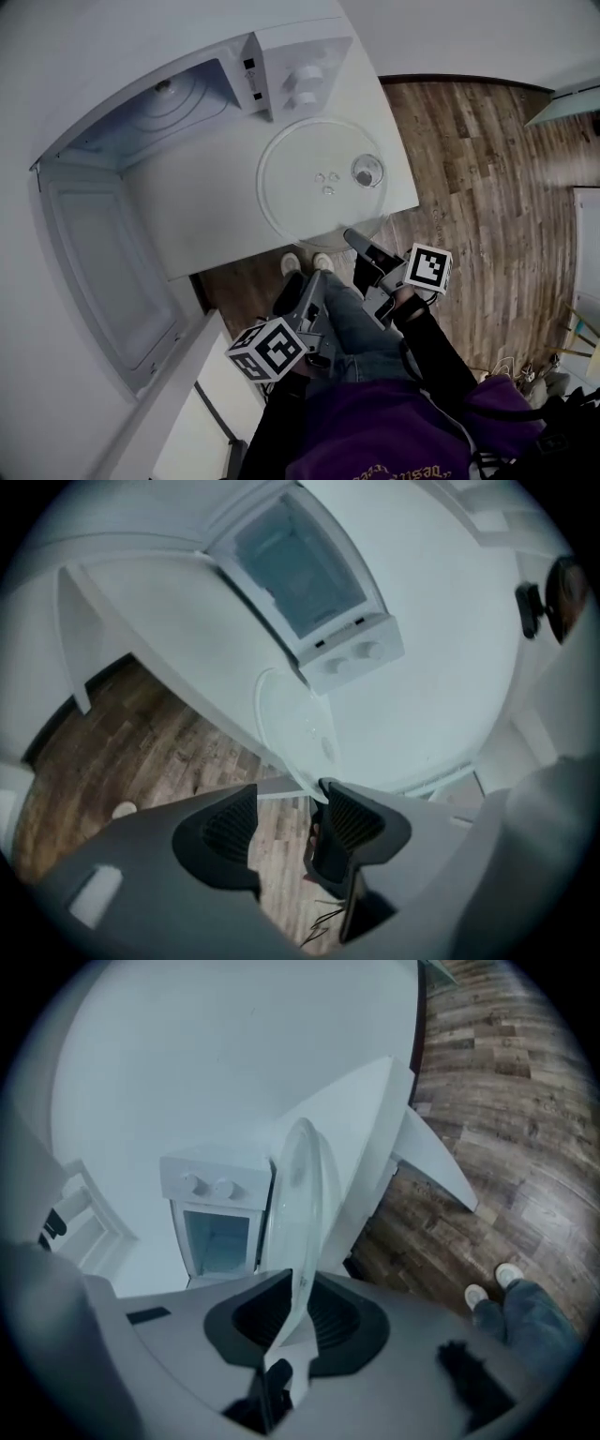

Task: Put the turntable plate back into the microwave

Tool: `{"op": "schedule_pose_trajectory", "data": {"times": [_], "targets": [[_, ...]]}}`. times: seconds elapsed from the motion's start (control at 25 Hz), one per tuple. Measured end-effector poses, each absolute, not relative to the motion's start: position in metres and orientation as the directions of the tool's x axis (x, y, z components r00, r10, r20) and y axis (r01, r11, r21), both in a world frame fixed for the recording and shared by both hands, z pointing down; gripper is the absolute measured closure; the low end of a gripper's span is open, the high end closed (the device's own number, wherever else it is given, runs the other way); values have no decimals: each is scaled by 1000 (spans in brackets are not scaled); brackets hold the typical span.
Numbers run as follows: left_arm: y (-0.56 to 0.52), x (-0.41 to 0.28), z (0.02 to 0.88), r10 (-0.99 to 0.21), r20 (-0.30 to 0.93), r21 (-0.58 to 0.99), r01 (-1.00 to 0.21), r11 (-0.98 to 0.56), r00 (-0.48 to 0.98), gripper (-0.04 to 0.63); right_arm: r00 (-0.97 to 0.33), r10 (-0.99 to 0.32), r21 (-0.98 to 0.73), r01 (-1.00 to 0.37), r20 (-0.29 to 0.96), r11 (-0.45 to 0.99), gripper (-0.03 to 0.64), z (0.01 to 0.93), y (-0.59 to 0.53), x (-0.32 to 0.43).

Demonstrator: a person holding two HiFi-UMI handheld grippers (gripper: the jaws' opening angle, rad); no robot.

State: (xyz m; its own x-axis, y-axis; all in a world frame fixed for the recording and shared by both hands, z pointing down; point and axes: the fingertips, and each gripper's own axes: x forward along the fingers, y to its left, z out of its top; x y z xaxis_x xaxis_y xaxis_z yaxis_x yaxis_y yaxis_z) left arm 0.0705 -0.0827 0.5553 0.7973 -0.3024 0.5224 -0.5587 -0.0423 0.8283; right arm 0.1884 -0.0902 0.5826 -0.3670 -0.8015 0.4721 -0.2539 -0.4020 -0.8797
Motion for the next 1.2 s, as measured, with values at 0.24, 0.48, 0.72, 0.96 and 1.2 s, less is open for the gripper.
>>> {"op": "schedule_pose_trajectory", "data": {"times": [0.24,0.48,0.72,0.96,1.2], "targets": [[-102,69,563,-400,440,893,-437,104,804,350,-438,-798,-909,-250,414,-334,569,564,-88,184],[-112,93,569,-380,376,926,-352,134,845,354,-470,-790,-914,-293,393,-281,571,546,-83,186],[-119,105,566,-463,287,957,-227,181,839,410,-492,-789,-922,-300,369,-245,572,526,-80,181],[-124,107,552,-535,207,976,-130,177,819,503,-506,-784,-922,-324,358,-212,572,517,-80,177],[-126,92,534,-650,150,987,-73,144,745,525,-538,-783,-945,-262,313,-198,558,506,-83,166]]}}
